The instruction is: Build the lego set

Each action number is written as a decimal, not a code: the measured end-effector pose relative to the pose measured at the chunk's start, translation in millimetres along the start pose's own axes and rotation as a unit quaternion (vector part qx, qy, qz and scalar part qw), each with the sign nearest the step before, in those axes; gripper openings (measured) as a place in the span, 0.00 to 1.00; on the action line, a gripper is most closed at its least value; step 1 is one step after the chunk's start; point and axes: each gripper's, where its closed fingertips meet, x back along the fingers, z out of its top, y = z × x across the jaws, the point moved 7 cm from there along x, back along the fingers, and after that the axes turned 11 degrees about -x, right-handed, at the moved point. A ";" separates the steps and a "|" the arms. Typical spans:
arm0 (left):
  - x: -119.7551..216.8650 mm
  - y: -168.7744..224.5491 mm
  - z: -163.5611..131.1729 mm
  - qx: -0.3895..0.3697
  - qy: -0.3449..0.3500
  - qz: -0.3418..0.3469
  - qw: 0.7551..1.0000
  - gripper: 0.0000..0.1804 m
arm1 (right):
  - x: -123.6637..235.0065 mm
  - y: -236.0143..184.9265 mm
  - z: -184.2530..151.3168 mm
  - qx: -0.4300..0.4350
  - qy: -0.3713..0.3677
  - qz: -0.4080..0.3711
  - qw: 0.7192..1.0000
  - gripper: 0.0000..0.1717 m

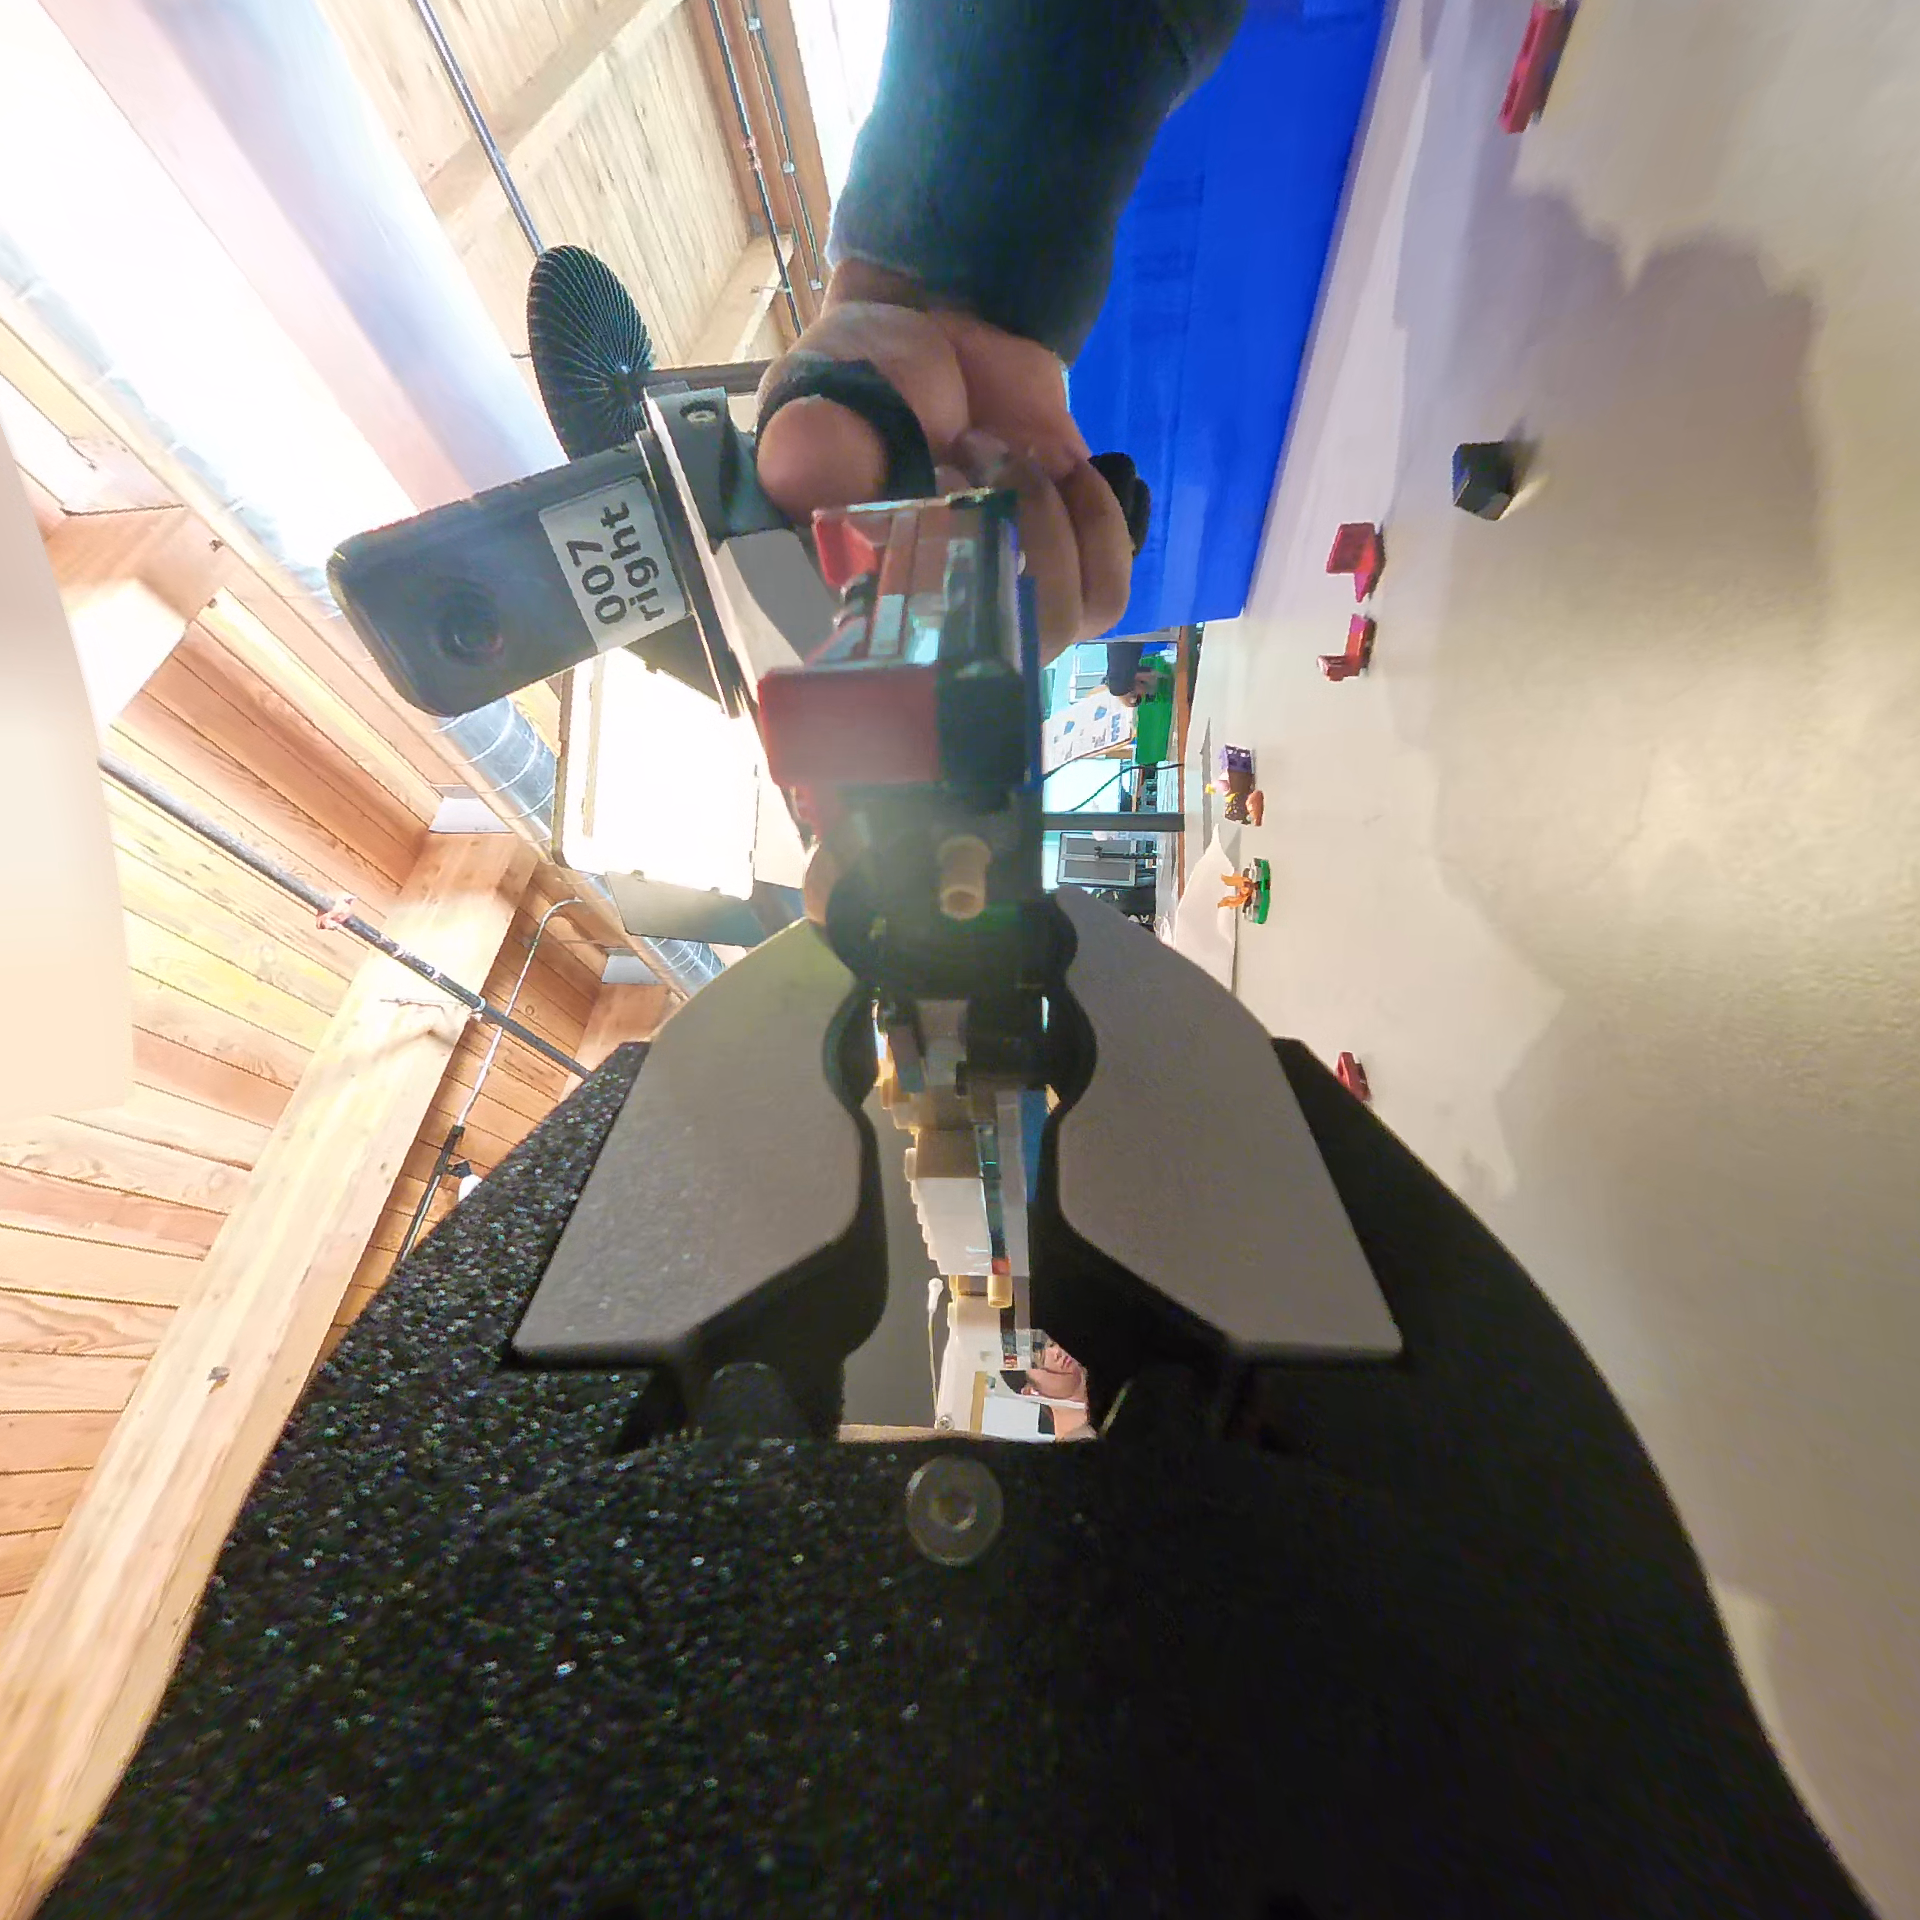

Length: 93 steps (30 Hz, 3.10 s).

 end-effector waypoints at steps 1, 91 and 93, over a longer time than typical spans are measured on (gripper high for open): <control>0.1 0.0 -0.1 0.001 0.000 0.000 1.000 0.16 | 0.2 -0.1 0.3 0.002 0.002 -0.001 1.000 0.11; -3.0 -6.3 12.9 0.127 0.068 0.003 0.990 0.16 | -12.0 -45.5 -11.8 0.453 0.023 -0.177 0.874 0.15; -3.9 -8.6 10.0 0.126 0.068 0.003 0.990 0.16 | -12.5 -44.8 -12.1 0.452 0.023 -0.178 0.874 0.15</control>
